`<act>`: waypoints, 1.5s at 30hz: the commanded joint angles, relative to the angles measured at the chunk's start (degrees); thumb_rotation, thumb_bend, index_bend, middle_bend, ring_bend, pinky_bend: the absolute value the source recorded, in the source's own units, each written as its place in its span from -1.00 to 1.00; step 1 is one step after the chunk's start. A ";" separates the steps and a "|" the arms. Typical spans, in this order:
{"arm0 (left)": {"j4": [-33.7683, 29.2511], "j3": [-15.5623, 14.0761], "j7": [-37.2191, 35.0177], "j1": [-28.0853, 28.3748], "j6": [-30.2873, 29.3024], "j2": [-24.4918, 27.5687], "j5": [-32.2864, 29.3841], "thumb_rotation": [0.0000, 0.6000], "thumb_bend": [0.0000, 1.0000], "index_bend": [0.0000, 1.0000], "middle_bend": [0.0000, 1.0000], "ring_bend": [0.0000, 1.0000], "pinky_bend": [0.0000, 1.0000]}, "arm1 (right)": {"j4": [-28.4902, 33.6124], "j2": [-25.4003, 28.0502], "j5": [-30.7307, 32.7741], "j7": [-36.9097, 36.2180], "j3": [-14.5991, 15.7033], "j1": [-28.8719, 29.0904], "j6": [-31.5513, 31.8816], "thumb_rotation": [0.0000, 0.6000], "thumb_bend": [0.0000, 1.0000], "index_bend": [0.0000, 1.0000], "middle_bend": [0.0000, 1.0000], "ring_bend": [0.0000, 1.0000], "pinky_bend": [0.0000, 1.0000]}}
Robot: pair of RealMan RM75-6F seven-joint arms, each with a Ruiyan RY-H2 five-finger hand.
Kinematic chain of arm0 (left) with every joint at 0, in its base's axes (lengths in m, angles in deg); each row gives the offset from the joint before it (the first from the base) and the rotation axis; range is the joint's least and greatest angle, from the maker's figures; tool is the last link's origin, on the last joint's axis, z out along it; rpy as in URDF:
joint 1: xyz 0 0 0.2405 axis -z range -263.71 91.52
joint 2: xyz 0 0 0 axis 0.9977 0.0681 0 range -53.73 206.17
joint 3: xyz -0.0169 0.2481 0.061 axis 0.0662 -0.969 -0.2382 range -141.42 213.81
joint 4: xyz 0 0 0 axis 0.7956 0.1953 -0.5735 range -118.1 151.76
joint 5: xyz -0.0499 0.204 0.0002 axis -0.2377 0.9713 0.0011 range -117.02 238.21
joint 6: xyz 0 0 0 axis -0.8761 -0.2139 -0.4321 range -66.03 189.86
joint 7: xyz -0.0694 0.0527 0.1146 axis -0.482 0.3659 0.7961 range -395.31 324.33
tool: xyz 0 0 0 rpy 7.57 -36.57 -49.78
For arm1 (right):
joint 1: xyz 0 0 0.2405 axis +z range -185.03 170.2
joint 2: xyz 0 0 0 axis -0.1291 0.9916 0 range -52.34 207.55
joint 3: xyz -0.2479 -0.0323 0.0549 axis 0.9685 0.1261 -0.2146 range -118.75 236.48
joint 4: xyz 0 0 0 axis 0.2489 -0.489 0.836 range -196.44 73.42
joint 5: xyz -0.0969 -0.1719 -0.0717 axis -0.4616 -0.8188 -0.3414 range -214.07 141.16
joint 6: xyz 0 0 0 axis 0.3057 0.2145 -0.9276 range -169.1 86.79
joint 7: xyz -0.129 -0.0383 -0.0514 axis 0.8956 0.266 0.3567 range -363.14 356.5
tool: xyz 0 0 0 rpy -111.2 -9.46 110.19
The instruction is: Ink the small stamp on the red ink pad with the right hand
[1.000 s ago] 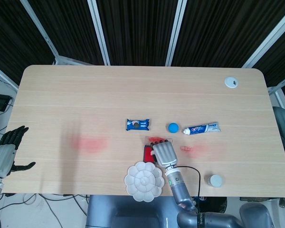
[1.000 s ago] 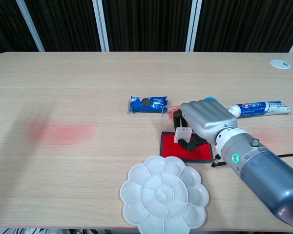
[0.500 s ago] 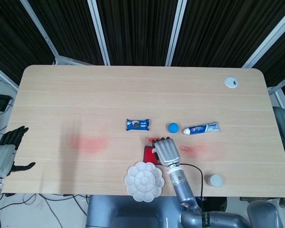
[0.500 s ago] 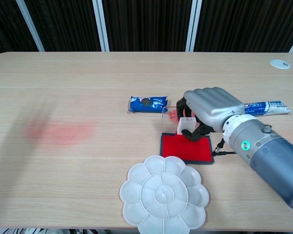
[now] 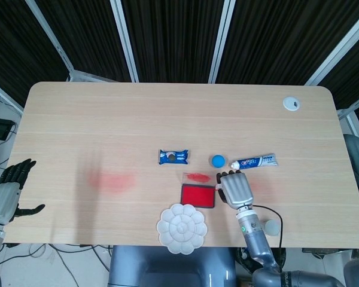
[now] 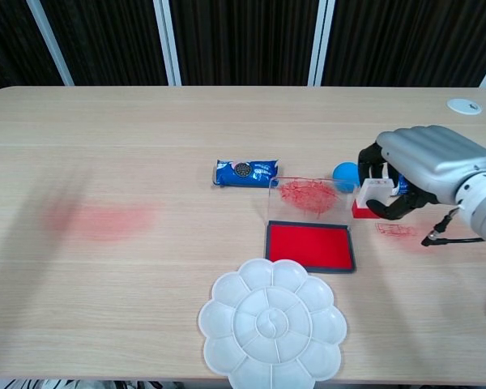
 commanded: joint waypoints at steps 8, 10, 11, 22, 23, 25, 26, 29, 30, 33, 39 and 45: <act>0.21 0.04 -0.99 -0.49 -1.10 -0.59 0.72 1.00 -1.00 -1.00 -1.00 -1.00 -1.00 | -5.16 2.67 -1.53 -6.76 2.19 -1.75 -2.57 1.00 0.28 0.50 0.20 -0.02 0.00; 0.29 0.08 -1.06 -0.52 -1.19 -0.64 0.73 1.00 -1.00 -1.00 -1.00 -1.00 -1.00 | -6.95 2.61 -2.25 -8.71 2.33 -1.72 -3.32 1.00 0.28 0.50 0.20 -0.02 0.00; 0.34 0.10 -1.04 -0.54 -1.23 -0.68 0.74 1.00 -1.00 -1.00 -1.00 -1.00 -1.00 | -7.80 2.58 -2.63 -9.50 2.41 -1.70 -3.63 1.00 0.28 0.50 0.20 -0.02 0.00; 0.20 0.16 -0.23 -0.54 -0.96 -0.92 0.10 1.00 -1.00 -1.00 -1.00 -1.00 -1.00 | -12.37 1.93 -3.80 -14.25 1.99 -1.40 -6.13 1.00 0.11 0.50 0.13 -0.07 -0.01; 0.15 0.19 -0.22 -0.57 -0.91 -0.93 -0.10 1.00 -1.00 -1.00 -1.00 -1.00 -1.00 | -12.79 1.72 -3.78 -14.94 1.86 -1.37 -6.41 1.00 0.10 0.50 0.13 -0.07 -0.01; 0.04 0.23 -0.20 -0.57 -0.81 -0.91 -0.31 1.00 -1.00 -1.00 -1.00 -1.00 -1.00 | -13.54 1.35 -4.02 -15.81 1.75 -1.34 -6.60 1.00 0.10 0.50 0.13 -0.07 -0.01; -0.06 0.26 -0.19 -0.57 -0.73 -0.88 -0.48 1.00 -1.00 -1.00 -1.00 -1.00 -1.00 | -14.16 1.00 -4.24 -16.51 1.69 -1.38 -6.63 1.00 0.10 0.50 0.13 -0.07 -0.01; -0.28 0.31 -0.30 -0.59 -0.52 -0.81 -0.86 1.00 -1.00 -1.00 -1.00 -1.00 -1.00 | -15.57 0.13 -4.64 -18.08 1.56 -1.55 -6.61 1.00 0.10 0.50 0.13 -0.07 -0.01; -0.35 0.33 -0.30 -0.59 -0.48 -0.78 -0.95 1.00 -1.00 -1.00 -1.00 -1.00 -1.00 | -15.94 -0.12 -4.65 -18.47 1.52 -1.63 -6.65 1.00 0.10 0.50 0.13 -0.07 -0.01; -0.38 0.36 -0.16 -0.60 -0.51 -0.78 -0.99 1.00 -1.00 -1.00 -1.00 -1.00 -1.00 | -16.92 -0.75 -4.92 -19.12 1.50 -1.78 -6.67 1.00 0.09 0.50 0.12 -0.08 -0.01; -0.37 0.31 0.05 -0.61 -0.44 -0.79 -1.01 1.00 -1.00 -1.00 -1.00 -1.00 -1.00 | -17.83 -1.43 -5.16 -19.92 1.26 -1.96 -6.63 1.00 0.00 0.50 0.11 -0.10 -0.01; -0.45 0.31 0.36 -0.61 -0.31 -0.75 -1.24 1.00 -1.00 -1.00 -1.00 -1.00 -1.00 | -18.70 -1.95 -5.43 -20.25 1.11 -2.12 -6.71 1.00 -0.02 0.50 0.08 -0.11 -0.01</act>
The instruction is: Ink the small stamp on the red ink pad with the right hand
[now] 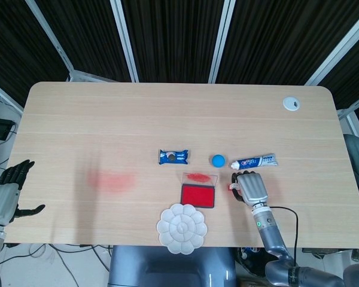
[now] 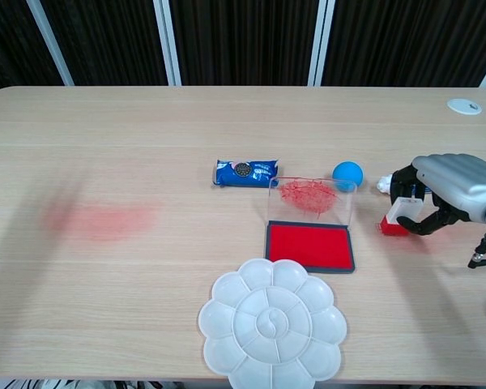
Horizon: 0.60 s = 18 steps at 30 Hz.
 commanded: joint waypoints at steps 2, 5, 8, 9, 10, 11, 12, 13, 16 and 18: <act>-0.07 0.01 0.13 0.02 0.07 0.02 -0.09 1.00 -1.00 -1.00 -1.00 -1.00 -1.00 | -0.06 -0.07 0.14 0.19 -0.12 -0.06 -0.26 1.00 -0.03 0.50 0.07 -0.11 -0.02; -0.13 0.01 0.24 0.01 0.10 0.05 -0.16 1.00 -1.00 -1.00 -1.00 -1.00 -1.00 | -0.02 -0.05 0.16 0.41 -0.20 -0.11 -0.38 1.00 -0.03 0.49 0.07 -0.12 -0.02; -0.19 0.00 0.30 0.00 0.14 0.07 -0.20 1.00 -1.00 -1.00 -1.00 -1.00 -1.00 | -0.19 -0.13 0.11 0.72 -0.21 -0.17 -0.41 1.00 -0.03 0.49 0.07 -0.12 -0.02; -0.19 0.01 0.32 0.00 0.15 0.08 -0.23 1.00 -1.00 -1.00 -1.00 -1.00 -1.00 | -0.27 -0.17 0.16 0.80 -0.23 -0.20 -0.44 1.00 -0.04 0.49 0.06 -0.12 -0.02; -0.21 0.01 0.35 0.00 0.16 0.08 -0.25 1.00 -1.00 -1.00 -1.00 -1.00 -1.00 | -0.38 -0.23 0.20 0.89 -0.26 -0.22 -0.46 1.00 -0.04 0.49 0.06 -0.12 -0.02; -0.23 0.02 0.36 0.01 0.17 0.09 -0.27 1.00 -1.00 -1.00 -1.00 -1.00 -1.00 | -0.49 -0.29 0.24 0.98 -0.30 -0.24 -0.48 1.00 -0.04 0.47 0.04 -0.13 -0.02; -0.24 0.02 0.36 0.00 0.18 0.09 -0.27 1.00 -1.00 -1.00 -1.00 -1.00 -1.00 | -0.55 -0.33 0.31 1.08 -0.29 -0.28 -0.55 1.00 -0.05 0.46 0.04 -0.14 -0.03; -0.22 0.02 0.37 0.00 0.18 0.09 -0.26 1.00 -1.00 -1.00 -1.00 -1.00 -1.00 | -0.62 -0.37 0.41 1.26 -0.31 -0.29 -0.64 1.00 -0.06 0.45 0.03 -0.14 -0.04; -0.24 0.01 0.40 0.00 0.21 0.11 -0.31 1.00 -1.00 -1.00 -1.00 -1.00 -1.00 | -0.59 -0.35 0.92 2.01 -0.39 -0.32 -1.00 1.00 -0.07 0.44 0.02 -0.15 -0.06; -0.25 0.03 0.41 0.00 0.22 0.13 -0.34 1.00 -1.00 -1.00 -1.00 -1.00 -1.00 | -0.52 -0.34 1.15 2.33 -0.44 -0.33 -1.14 1.00 -0.07 0.43 0.02 -0.15 -0.06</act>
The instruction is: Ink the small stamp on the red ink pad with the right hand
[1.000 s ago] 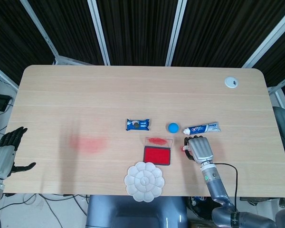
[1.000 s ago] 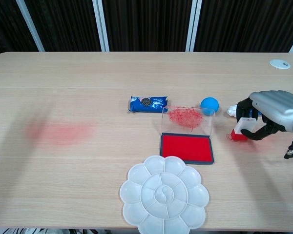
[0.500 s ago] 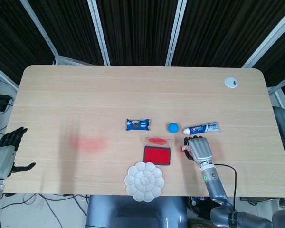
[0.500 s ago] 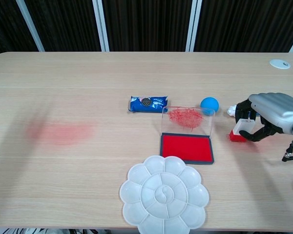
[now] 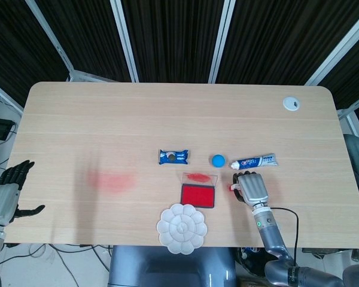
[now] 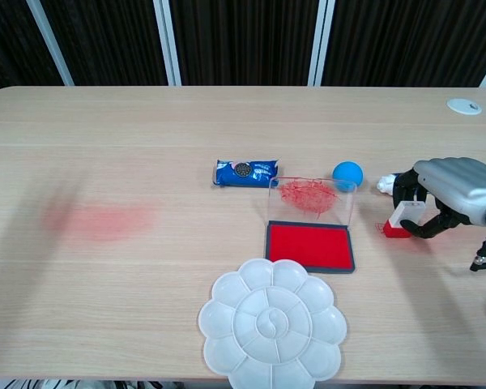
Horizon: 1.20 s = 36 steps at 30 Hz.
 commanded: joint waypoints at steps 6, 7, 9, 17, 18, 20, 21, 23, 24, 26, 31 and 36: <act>-0.03 0.00 0.07 0.02 0.12 0.02 -0.07 1.00 -1.00 -1.00 -1.00 -1.00 -1.00 | 0.27 0.02 0.96 1.27 -0.30 -0.12 -0.46 1.00 -0.07 0.42 0.01 -0.16 -0.06; -0.05 0.00 0.09 0.02 0.11 0.03 -0.08 1.00 -1.00 -1.00 -1.00 -1.00 -1.00 | 0.33 0.02 1.01 1.35 -0.33 -0.13 -0.47 1.00 -0.07 0.41 0.01 -0.16 -0.06; -0.07 0.01 0.10 0.02 0.12 0.04 -0.10 1.00 -1.00 -1.00 -1.00 -1.00 -1.00 | 0.38 0.02 1.07 1.46 -0.38 -0.15 -0.46 1.00 -0.07 0.39 -0.01 -0.17 -0.06; -0.15 0.00 0.15 0.01 0.19 0.06 -0.19 1.00 -1.00 -1.00 -1.00 -1.00 -1.00 | 0.82 0.27 1.66 2.09 -0.49 -0.22 -0.94 1.00 -0.12 0.29 -0.08 -0.22 -0.14; -0.17 0.01 0.15 0.02 0.20 0.06 -0.20 1.00 -1.00 -1.00 -1.00 -1.00 -1.00 | 0.85 0.30 1.72 2.23 -0.50 -0.22 -0.97 1.00 -0.12 0.28 -0.09 -0.22 -0.14; -0.19 -0.01 0.16 0.03 0.26 0.09 -0.21 1.00 -1.00 -1.00 -1.00 -1.00 -1.00 | 0.94 0.32 1.84 2.41 -0.52 -0.25 -1.01 1.00 -0.13 0.26 -0.10 -0.22 -0.14; -0.22 -0.02 0.17 0.04 0.29 0.11 -0.23 1.00 -1.00 -1.00 -1.00 -1.00 -1.00 | 1.02 0.35 1.92 2.50 -0.54 -0.26 -1.03 1.00 -0.13 0.24 -0.10 -0.22 -0.14; -0.25 -0.04 0.17 0.04 0.34 0.13 -0.24 1.00 -1.00 -1.00 -1.00 -1.00 -1.00 | 1.12 0.39 2.00 2.63 -0.56 -0.27 -1.06 1.00 -0.14 0.22 -0.11 -0.22 -0.15; -0.25 -0.05 0.19 0.03 0.34 0.14 -0.25 1.00 -1.00 -1.00 -1.00 -1.00 -1.00 | 1.18 0.42 2.06 2.69 -0.58 -0.27 -1.09 1.00 -0.14 0.21 -0.12 -0.22 -0.15; -0.29 -0.05 0.23 0.04 0.37 0.16 -0.28 1.00 -1.00 -1.00 -1.00 -1.00 -1.00 | 1.31 0.47 2.24 2.87 -0.63 -0.26 -1.18 1.00 -0.16 0.19 -0.13 -0.23 -0.16; -0.32 -0.05 0.24 0.06 0.45 0.17 -0.33 1.00 -1.00 -1.00 -1.00 -1.00 -1.00 | 1.70 0.69 2.56 3.31 -0.75 -0.24 -1.28 1.00 -0.17 0.11 -0.14 -0.23 -0.16; -0.38 -0.07 0.27 0.09 0.52 0.20 -0.35 1.00 -1.00 -1.00 -1.00 -1.00 -1.00 | 2.06 0.86 2.87 3.73 -0.88 -0.21 -1.29 1.00 -0.19 0.00 -0.15 -0.23 -0.16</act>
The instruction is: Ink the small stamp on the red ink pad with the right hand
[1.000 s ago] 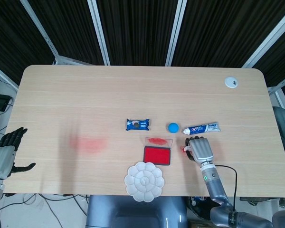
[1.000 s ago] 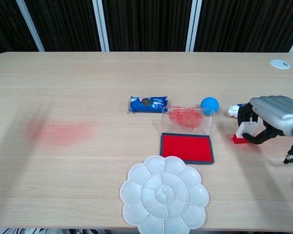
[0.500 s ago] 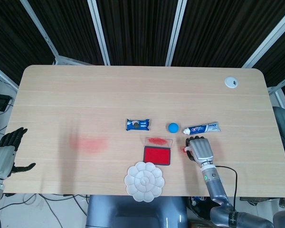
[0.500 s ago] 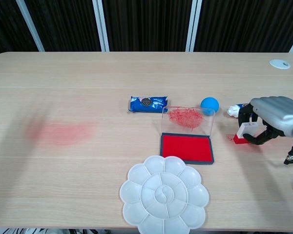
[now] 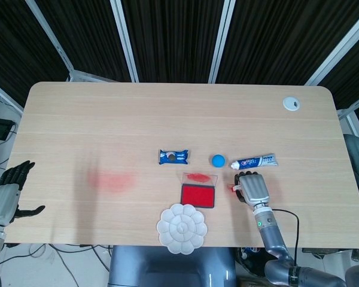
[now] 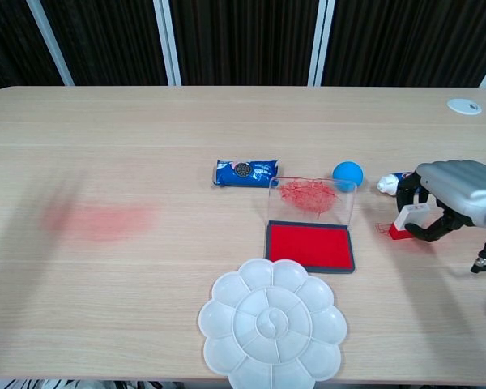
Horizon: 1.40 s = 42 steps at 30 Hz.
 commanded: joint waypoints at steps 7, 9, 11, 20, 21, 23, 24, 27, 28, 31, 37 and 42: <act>-0.08 0.00 -0.03 0.01 0.07 0.03 -0.08 1.00 -1.00 -1.00 -1.00 -1.00 -1.00 | 0.77 0.35 0.56 1.21 -0.16 0.17 -0.04 1.00 -0.19 -0.05 -0.16 -0.24 -0.16; -0.11 0.00 -0.08 0.01 0.09 0.06 -0.09 1.00 -1.00 -1.00 -1.00 -1.00 -1.00 | 0.95 0.45 0.77 1.55 -0.20 0.21 -0.05 1.00 -0.19 -0.09 -0.17 -0.24 -0.16; -0.12 0.01 -0.08 0.02 0.12 0.09 -0.11 1.00 -1.00 -1.00 -1.00 -1.00 -1.00 | 1.11 0.51 0.95 1.87 -0.23 0.24 -0.07 1.00 -0.22 -0.14 -0.19 -0.24 -0.18; -0.07 0.02 -0.16 0.02 0.11 0.14 -0.09 1.00 -1.00 -1.00 -1.00 -1.00 -1.00 | 2.63 1.22 2.61 4.93 -0.43 0.23 0.37 1.00 -0.60 -0.69 -0.51 -0.50 -0.39; -0.06 0.02 -0.16 0.02 0.09 0.12 -0.06 1.00 -1.00 -1.00 -1.00 -1.00 -1.00 | 2.92 1.35 2.68 5.16 -0.44 0.21 0.54 1.00 -0.63 -0.73 -0.57 -0.54 -0.41; -0.04 0.02 -0.20 0.01 0.07 0.14 -0.03 1.00 -1.00 -1.00 -1.00 -1.00 -1.00 | 3.53 1.65 2.69 5.53 -0.41 0.13 0.88 1.00 -0.66 -0.79 -0.67 -0.62 -0.44; -0.04 0.02 -0.23 0.00 0.05 0.15 0.00 1.00 -1.00 -1.00 -1.00 -1.00 -1.00 | 3.78 1.78 2.66 5.64 -0.40 0.11 1.02 1.00 -0.67 -0.81 -0.71 -0.65 -0.45; 0.00 0.04 -0.31 -0.02 -0.04 0.16 0.07 1.00 -1.00 -1.00 -1.00 -1.00 -1.00 | 5.29 2.62 2.01 6.13 -0.30 -0.02 1.98 1.00 -0.69 -0.84 -0.77 -0.70 -0.46; 0.00 0.05 -0.33 -0.01 -0.04 0.16 0.07 1.00 -1.00 -1.00 -1.00 -1.00 -1.00 | 5.96 3.03 1.62 6.27 -0.26 -0.08 2.43 1.00 -0.69 -0.84 -0.78 -0.71 -0.46; 0.07 0.01 -0.36 -0.03 -0.08 0.17 0.20 1.00 -1.00 -1.00 -1.00 -1.00 -1.00 | 8.61 4.89 0.33 7.03 -0.06 -0.34 3.90 1.00 -0.70 -0.86 -0.81 -0.77 -0.49; 0.47 0.01 0.71 -0.08 -0.32 0.18 0.01 1.00 -1.00 -1.00 -1.00 -1.00 -1.00 | 17.08 13.41 -4.42 7.80 1.26 -2.46 8.71 1.00 -0.76 -1.00 -0.98 -0.98 -0.57; 0.89 0.06 2.95 -0.09 -1.09 -0.14 0.13 1.00 -1.00 -1.00 -1.00 -1.00 -1.00 | 21.16 20.71 -9.42 4.20 2.90 -5.72 13.63 1.00 -0.79 -1.00 -1.00 -1.00 -0.59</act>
